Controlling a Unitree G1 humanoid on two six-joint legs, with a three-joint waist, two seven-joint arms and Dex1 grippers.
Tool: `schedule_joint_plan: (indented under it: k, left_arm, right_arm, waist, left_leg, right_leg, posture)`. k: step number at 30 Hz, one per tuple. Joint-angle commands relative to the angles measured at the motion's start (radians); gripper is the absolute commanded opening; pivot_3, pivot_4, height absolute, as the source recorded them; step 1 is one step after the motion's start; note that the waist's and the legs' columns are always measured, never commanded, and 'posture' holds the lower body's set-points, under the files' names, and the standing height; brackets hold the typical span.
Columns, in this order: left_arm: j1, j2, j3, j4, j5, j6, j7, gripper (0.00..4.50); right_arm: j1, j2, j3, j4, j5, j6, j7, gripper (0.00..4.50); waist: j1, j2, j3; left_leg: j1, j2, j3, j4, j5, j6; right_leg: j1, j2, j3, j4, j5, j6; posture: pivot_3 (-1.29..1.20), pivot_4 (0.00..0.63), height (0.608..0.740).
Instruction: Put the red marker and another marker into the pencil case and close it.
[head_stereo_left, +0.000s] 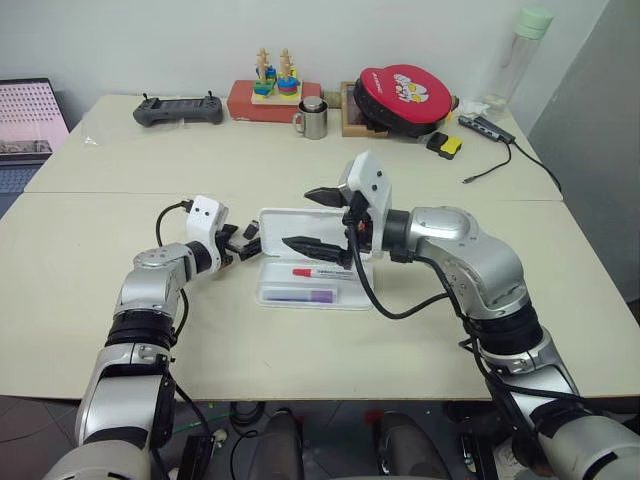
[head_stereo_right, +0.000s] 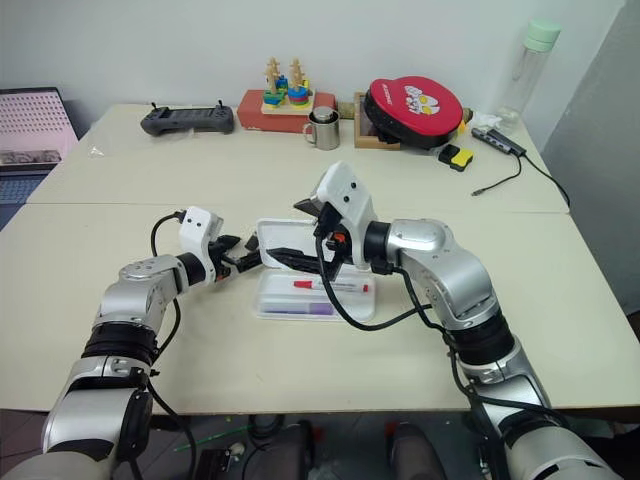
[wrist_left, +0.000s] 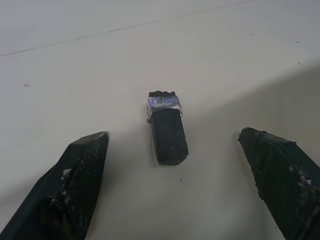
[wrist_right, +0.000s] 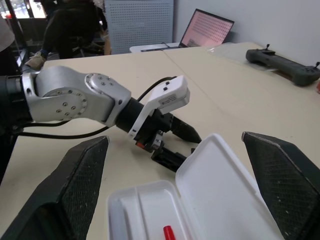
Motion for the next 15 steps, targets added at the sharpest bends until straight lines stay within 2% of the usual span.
schedule_joint_plan:
  k: [1, 3, 15]
  left_arm:
    - [-0.027, -0.013, -0.004, 0.04, 0.019, -0.02, 0.004, 4.5]
    - [-0.038, -0.023, 0.001, 0.043, 0.015, -0.014, 0.006, 4.5]
    - [-0.033, -0.023, 0.013, 0.053, 0.016, -0.014, -0.006, 2.29]
  right_arm:
    - [-0.03, 0.008, -0.036, 0.003, -0.004, -0.01, -0.034, 4.5]
    - [-0.035, 0.009, -0.039, 0.018, -0.01, -0.006, -0.05, 4.5]
    - [-0.033, 0.002, -0.032, 0.026, -0.008, 0.002, -0.058, 4.5]
  waist:
    - [0.001, 0.0, 0.0]
    - [0.002, 0.0, 0.0]
    - [0.002, 0.0, 0.0]
  left_leg:
    - [0.0, 0.0, 0.0, 0.0, 0.0, 0.0]
    - [0.0, 0.0, 0.0, 0.0, 0.0, 0.0]
    - [0.0, 0.0, 0.0, 0.0, 0.0, 0.0]
  right_leg:
    - [0.0, 0.0, 0.0, 0.0, 0.0, 0.0]
    - [0.0, 0.0, 0.0, 0.0, 0.0, 0.0]
    - [0.0, 0.0, 0.0, 0.0, 0.0, 0.0]
  posture:
    - [0.0, 0.15, 0.74]
    - [0.0, 0.15, 0.74]
    - [0.0, 0.15, 0.74]
